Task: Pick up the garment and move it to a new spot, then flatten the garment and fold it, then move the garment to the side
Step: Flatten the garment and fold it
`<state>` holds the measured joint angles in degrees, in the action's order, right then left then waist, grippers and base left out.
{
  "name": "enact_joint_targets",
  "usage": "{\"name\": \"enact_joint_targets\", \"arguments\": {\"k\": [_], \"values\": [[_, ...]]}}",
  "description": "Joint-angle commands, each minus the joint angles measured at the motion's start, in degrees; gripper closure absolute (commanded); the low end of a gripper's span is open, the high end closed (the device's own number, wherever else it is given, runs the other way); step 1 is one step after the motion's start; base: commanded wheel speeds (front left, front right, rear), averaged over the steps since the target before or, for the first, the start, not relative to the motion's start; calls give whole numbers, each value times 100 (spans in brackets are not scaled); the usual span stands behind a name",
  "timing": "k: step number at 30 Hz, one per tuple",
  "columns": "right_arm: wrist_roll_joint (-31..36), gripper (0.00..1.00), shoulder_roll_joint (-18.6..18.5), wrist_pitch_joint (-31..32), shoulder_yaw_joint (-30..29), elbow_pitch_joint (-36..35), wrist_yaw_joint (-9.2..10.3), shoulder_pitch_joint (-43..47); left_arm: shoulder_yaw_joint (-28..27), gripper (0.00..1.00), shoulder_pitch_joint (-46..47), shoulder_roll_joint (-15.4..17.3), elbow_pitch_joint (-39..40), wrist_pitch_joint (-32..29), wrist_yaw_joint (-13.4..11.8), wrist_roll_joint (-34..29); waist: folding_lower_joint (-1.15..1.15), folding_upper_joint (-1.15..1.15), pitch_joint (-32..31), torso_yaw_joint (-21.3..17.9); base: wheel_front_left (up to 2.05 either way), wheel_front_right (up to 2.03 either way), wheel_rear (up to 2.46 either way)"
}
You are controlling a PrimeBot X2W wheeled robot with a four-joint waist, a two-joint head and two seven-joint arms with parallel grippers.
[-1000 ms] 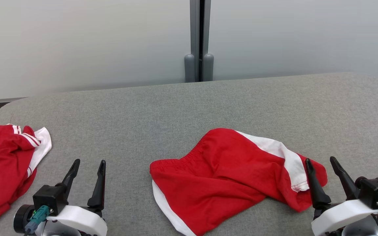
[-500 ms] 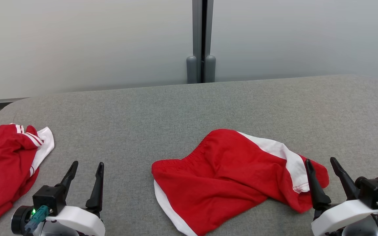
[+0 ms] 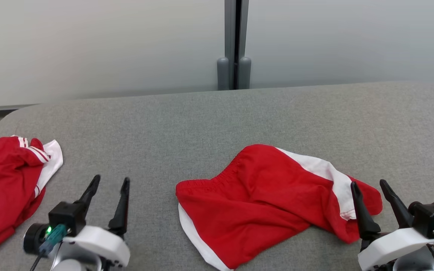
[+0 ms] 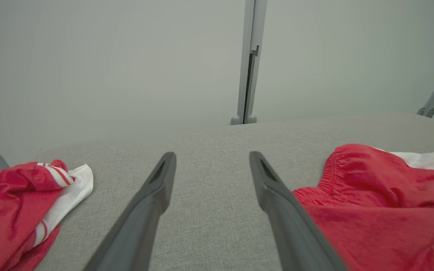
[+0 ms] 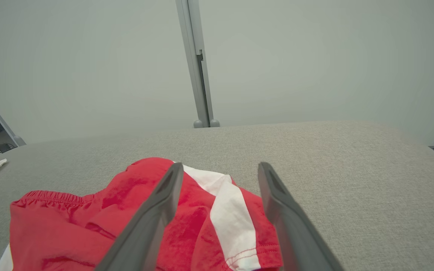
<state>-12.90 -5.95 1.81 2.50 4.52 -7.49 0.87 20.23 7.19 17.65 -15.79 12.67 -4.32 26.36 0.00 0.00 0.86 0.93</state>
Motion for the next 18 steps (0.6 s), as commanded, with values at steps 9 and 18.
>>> {"name": "enact_joint_targets", "arguments": {"k": [9,18], "values": [[-46,0,-97,-3,48,-203,0,-457,644,0,1376,-573,-126,-564,363,-183,0,0,799,-161,0,0,0],[-192,0,-112,-216,310,-21,0,-964,1225,0,2797,-1284,-1305,-1192,815,-73,0,0,1505,-654,0,0,0]]}}
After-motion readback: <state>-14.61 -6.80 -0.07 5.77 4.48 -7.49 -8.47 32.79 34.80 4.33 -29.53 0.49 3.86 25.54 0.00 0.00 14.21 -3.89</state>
